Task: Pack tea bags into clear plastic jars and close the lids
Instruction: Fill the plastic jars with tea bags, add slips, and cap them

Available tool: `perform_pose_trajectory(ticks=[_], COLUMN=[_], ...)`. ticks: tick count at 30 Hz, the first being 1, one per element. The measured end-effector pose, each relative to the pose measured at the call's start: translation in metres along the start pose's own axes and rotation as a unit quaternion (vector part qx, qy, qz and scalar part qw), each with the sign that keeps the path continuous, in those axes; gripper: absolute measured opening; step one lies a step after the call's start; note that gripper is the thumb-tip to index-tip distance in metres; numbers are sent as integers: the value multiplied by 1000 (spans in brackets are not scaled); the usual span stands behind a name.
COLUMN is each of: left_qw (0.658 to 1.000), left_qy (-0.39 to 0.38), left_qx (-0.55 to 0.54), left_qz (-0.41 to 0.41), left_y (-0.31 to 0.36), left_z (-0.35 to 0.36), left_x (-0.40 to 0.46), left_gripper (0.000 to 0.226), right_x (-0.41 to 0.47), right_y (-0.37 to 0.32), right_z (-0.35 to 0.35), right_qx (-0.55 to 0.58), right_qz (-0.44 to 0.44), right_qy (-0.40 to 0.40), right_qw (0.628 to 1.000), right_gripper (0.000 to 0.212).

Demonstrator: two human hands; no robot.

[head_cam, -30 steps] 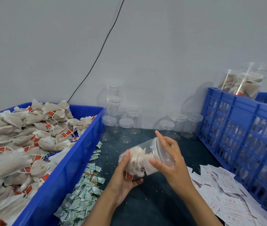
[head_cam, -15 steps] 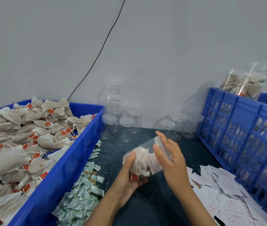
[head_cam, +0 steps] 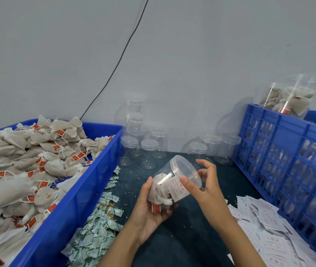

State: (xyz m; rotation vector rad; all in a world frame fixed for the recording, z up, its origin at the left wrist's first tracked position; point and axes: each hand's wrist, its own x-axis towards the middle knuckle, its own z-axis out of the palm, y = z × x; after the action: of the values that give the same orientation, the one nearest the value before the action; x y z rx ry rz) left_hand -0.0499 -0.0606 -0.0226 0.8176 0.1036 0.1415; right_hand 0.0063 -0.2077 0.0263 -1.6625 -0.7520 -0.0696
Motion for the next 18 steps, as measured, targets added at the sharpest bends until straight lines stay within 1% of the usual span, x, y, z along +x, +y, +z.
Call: perform_pose_trajectory(ticks=[2,4,5,10,14,18], left_qw=[1000,1000,999,997,998,992], left_qy=[2,-11,-20,-18,13,44], left_qx=[10,22,31,68,61,95], left_qz=[4,-2,-8,-14,31,71], left_y=[1,0,-1,-2,1,3], left_z=[-1,0,1,3,2,2], left_x=[0,-1,-1,-2,-4,-7], left_gripper=[60,59,59,61,68,70], right_x=[0,-1,-1,-4,-9,-9], right_y=[3,3,2,-1,-2,1], right_z=[2,3,3,7,18,23], right_qx=[4,12,20,36,55,69], right_qz=[-3,-19,-26,-41,-51,-49], right_qy=[-15,-32,-33,13,37,42], right_qw=[1000,999,999,998,997,996], right_gripper=[71,82,83,68,62,54])
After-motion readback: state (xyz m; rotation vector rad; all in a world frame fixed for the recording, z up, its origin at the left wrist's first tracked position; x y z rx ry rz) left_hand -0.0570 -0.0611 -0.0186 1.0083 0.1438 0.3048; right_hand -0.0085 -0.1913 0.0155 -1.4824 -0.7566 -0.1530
